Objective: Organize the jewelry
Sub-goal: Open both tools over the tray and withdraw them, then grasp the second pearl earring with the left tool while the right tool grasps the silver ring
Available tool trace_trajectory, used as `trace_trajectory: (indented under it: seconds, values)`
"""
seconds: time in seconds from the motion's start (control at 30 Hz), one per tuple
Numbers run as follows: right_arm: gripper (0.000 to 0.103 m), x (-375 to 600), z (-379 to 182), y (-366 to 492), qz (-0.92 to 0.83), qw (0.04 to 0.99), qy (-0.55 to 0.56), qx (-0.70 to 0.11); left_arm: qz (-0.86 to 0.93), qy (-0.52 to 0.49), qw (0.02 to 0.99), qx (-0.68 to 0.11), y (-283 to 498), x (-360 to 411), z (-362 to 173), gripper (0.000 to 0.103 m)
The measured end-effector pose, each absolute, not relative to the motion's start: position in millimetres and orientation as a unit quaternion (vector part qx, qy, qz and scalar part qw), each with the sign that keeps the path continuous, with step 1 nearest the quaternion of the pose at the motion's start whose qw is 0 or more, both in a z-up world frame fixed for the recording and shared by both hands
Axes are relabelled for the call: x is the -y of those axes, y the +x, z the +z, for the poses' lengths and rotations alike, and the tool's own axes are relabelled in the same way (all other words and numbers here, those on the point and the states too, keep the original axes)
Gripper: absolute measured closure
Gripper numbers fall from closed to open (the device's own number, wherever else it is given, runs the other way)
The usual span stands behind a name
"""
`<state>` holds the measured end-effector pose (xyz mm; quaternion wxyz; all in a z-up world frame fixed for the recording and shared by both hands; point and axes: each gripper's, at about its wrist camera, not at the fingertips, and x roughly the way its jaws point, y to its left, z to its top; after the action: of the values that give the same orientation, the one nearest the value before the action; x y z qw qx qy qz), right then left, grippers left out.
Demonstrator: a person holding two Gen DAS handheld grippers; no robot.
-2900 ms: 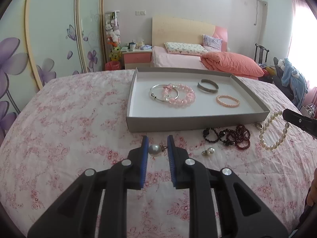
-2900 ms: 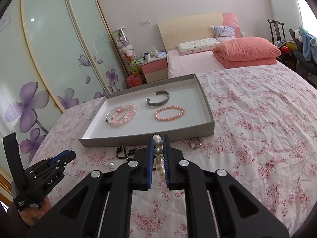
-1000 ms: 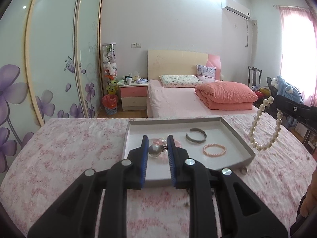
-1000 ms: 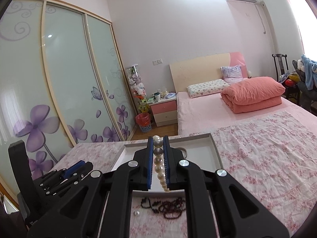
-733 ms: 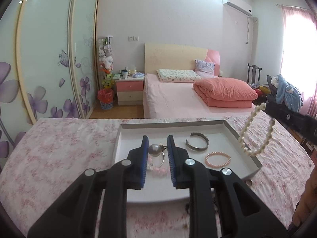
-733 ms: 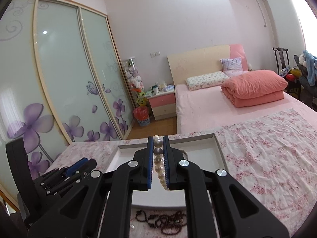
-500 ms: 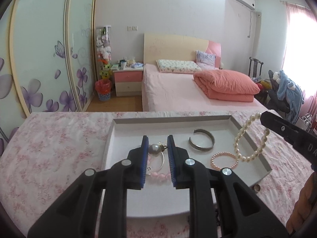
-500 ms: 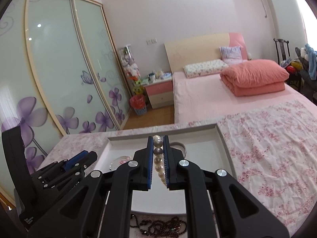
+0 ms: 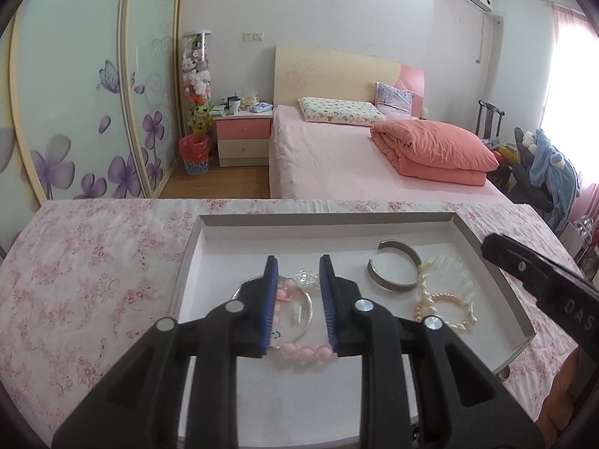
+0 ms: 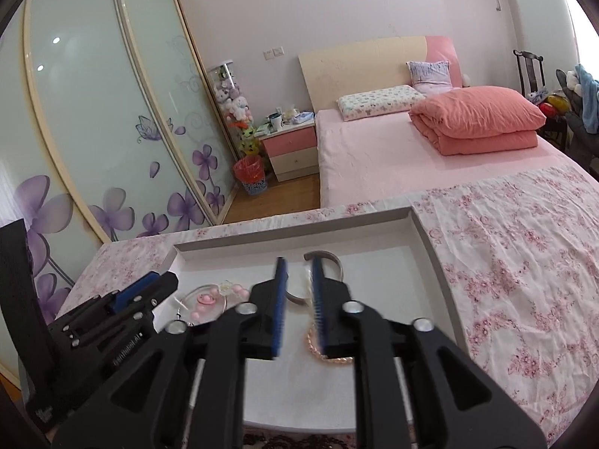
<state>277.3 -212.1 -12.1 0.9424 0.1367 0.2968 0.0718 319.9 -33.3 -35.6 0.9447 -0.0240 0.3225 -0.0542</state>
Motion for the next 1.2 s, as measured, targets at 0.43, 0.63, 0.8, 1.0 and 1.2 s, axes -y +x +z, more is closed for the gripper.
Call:
trace_trajectory:
  seconds: [0.43,0.63,0.8,1.0,1.2]
  values:
    - [0.075,224.9,-5.0,257.8,0.056,0.944,0.143,-0.294,-0.047,-0.06,0.944,-0.32,301.2,10.9,-18.8,0.076]
    - [0.075,235.6,-2.4,238.2,0.044,0.944,0.135,-0.298,-0.053,-0.038,0.947,-0.314,265.9,10.8,-15.6,0.07]
    - [0.075,244.2,-14.2,218.2,0.032,0.938,0.111,-0.328,-0.058,-0.018,0.946,-0.318,233.9,8.4,-21.0,0.062]
    - [0.075,256.6,-41.9,202.1,0.014,0.919,0.08,-0.386,-0.061,-0.003,0.941,-0.334,202.3,-2.0,-35.5,0.047]
    - [0.072,254.7,-70.5,198.8,0.008,0.899,0.065,-0.433,-0.07,0.011,0.933,-0.354,186.7,-2.0,-47.9,0.041]
